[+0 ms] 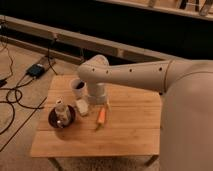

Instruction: Move the arm in a circular motion

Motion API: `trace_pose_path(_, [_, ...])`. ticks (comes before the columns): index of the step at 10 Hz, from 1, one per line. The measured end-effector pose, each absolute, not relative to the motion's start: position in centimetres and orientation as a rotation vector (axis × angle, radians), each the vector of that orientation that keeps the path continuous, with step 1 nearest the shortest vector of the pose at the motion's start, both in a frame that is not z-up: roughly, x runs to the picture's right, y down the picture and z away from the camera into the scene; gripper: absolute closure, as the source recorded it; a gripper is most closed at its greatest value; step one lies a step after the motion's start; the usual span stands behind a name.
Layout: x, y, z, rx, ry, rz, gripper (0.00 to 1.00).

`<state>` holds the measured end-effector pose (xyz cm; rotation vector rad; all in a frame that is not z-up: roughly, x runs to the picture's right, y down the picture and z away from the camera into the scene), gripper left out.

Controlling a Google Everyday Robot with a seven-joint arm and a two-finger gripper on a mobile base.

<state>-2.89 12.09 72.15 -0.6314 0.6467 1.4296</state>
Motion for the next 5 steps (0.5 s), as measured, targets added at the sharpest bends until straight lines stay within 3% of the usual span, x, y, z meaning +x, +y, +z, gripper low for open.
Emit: trace_pose_path(5, [-3.01, 12.11, 72.14, -0.632, 0.646, 1.428, 0.35])
